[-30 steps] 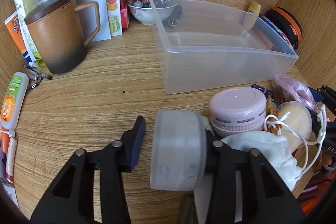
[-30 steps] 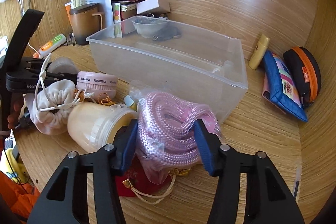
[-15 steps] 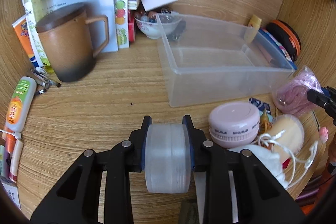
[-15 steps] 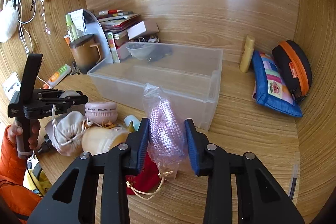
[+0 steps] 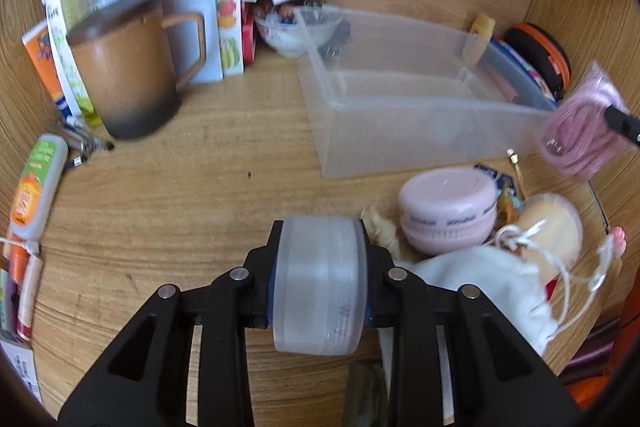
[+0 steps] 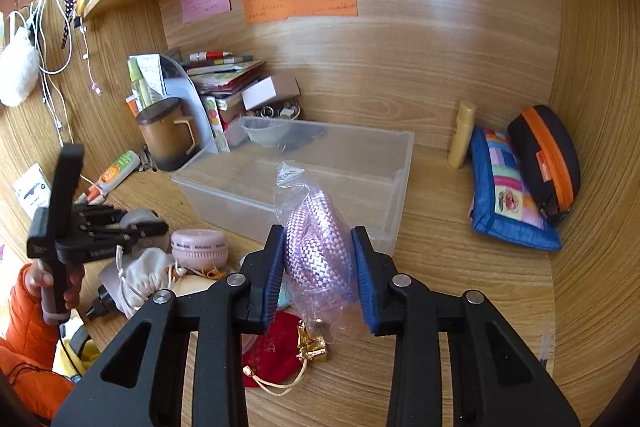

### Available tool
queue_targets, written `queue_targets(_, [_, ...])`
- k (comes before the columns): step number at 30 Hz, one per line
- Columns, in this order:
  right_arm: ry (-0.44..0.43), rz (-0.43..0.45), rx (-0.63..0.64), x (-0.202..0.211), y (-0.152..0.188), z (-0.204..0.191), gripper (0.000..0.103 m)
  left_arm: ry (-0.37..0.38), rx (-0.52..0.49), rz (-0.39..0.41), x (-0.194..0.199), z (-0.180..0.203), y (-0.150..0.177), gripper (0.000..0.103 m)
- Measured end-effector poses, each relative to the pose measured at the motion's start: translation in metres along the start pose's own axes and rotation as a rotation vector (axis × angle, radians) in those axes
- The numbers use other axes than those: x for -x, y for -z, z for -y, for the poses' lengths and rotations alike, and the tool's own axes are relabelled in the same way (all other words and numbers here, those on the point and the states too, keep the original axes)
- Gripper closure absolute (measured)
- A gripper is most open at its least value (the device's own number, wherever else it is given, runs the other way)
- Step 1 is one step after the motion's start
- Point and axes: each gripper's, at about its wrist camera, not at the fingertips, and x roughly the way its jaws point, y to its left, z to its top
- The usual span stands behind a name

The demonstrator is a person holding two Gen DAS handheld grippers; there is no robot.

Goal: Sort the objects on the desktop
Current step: 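Lift the white round container with left tool while right tool lifts pink rope bag, then lower both held items into the clear bin and open both tools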

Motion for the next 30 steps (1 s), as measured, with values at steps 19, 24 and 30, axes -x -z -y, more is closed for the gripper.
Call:
queue_targets(19, [-0.01,0.086,0.043,0.021,-0.041,-0.008,0.075,-0.025,-0.023,0.119,0.039,-0.001,-0.037,0.074])
queue_targets(24, [-0.017,0.102,0.051,0.019,-0.053,-0.008,0.075,-0.008,-0.056,0.155,0.051,0.009,-0.059,0.074])
queue_targets(30, [-0.025,0.127,0.061,0.015,-0.071,-0.006,0.075,0.024,-0.087,0.173,0.053,0.018,-0.084,0.074])
